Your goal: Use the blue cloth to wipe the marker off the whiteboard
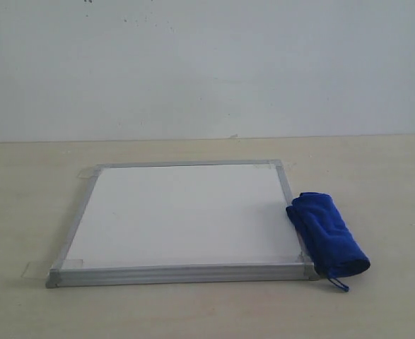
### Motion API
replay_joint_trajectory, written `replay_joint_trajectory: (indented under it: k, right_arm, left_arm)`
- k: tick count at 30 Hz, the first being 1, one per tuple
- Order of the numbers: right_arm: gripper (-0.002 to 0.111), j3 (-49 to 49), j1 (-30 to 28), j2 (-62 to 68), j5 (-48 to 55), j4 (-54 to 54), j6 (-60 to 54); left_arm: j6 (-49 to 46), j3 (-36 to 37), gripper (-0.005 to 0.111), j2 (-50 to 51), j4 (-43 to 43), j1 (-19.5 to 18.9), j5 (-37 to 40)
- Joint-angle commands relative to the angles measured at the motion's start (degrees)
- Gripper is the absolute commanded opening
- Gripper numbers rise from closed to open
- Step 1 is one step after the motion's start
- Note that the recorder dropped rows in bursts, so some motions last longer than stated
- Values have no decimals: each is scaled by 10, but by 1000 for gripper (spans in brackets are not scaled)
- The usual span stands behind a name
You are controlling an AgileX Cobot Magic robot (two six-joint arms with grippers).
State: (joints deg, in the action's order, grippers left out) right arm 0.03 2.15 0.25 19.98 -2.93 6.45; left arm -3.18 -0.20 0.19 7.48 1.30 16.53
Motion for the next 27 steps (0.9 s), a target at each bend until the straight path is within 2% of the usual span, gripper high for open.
replay_joint_trajectory:
  k: [1, 27]
  right_arm:
    - [0, 0, -4, -2, 0, 2, 9]
    - [0, 0, -4, -2, 0, 10, 10]
  left_arm:
    - [-3, 2, 4, -2, 0, -1, -2]
    - [-3, 2, 4, -2, 0, -1, -2]
